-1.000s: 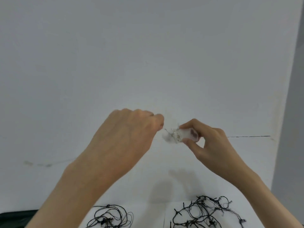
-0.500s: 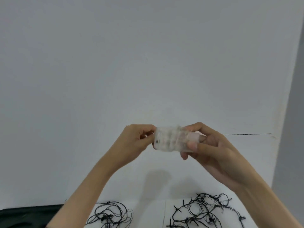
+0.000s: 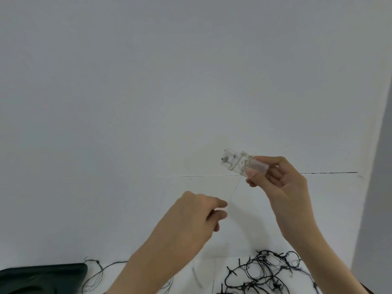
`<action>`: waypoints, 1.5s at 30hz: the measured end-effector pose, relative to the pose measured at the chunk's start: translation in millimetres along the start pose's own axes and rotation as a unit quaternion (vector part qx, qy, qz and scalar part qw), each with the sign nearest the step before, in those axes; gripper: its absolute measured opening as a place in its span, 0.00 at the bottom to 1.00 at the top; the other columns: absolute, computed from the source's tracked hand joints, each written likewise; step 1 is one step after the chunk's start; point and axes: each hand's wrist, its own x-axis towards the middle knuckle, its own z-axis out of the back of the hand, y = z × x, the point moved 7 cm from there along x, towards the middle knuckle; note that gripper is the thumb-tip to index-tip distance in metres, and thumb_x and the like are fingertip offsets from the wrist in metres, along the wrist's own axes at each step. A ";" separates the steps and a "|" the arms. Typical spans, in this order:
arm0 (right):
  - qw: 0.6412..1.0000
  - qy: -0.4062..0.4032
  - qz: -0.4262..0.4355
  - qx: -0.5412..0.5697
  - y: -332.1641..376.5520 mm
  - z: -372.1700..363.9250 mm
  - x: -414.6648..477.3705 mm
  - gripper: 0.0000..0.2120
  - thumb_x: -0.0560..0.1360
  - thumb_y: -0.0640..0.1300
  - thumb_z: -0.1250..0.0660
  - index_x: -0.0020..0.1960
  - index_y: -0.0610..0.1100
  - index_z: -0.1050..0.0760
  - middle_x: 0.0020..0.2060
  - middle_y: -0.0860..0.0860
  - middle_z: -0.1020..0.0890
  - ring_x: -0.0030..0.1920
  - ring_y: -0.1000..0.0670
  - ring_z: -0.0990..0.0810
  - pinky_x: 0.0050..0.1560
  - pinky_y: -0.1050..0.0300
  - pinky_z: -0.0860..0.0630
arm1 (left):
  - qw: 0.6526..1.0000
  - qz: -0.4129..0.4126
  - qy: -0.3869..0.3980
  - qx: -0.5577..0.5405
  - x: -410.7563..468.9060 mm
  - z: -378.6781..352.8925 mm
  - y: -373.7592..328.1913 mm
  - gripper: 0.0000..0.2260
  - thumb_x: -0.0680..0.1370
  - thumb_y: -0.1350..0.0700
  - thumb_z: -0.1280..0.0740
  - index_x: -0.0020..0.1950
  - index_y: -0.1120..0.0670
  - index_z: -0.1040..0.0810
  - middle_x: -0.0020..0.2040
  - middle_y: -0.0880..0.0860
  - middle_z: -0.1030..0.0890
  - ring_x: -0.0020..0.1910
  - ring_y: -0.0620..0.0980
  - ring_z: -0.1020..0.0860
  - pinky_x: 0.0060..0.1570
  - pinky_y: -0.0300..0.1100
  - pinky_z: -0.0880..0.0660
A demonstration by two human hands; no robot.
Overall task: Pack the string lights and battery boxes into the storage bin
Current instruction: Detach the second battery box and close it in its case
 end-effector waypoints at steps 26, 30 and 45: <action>0.924 0.241 -0.186 0.231 -54.7 -29.8 -24.0 0.22 0.56 0.44 0.18 0.46 0.39 0.21 0.39 0.39 0.18 0.34 0.46 0.21 0.39 0.59 0.22 | 0.959 0.042 -0.019 -0.279 24.6 -16.1 60.6 0.09 0.73 0.56 0.29 0.32 0.47 0.17 0.28 0.47 0.19 0.22 0.44 0.30 0.23 0.36 0.36; 0.942 0.158 -0.173 0.242 -60.2 -26.0 -21.8 0.22 0.57 0.47 0.19 0.47 0.41 0.20 0.40 0.41 0.17 0.37 0.47 0.20 0.41 0.60 0.22 | 0.916 0.077 -0.026 -0.393 13.8 -35.5 55.5 0.06 0.75 0.57 0.32 0.45 0.48 0.15 0.32 0.51 0.18 0.22 0.46 0.31 0.21 0.35 0.36; 0.875 0.069 0.329 -0.348 -20.6 -24.4 -44.1 0.09 0.72 0.35 0.33 0.51 0.41 0.24 0.46 0.51 0.20 0.43 0.50 0.23 0.44 0.63 0.28 | 0.983 0.088 0.109 -0.115 -4.5 -49.6 28.8 0.14 0.80 0.56 0.39 0.65 0.51 0.25 0.37 0.51 0.17 0.29 0.46 0.21 0.33 0.33 0.26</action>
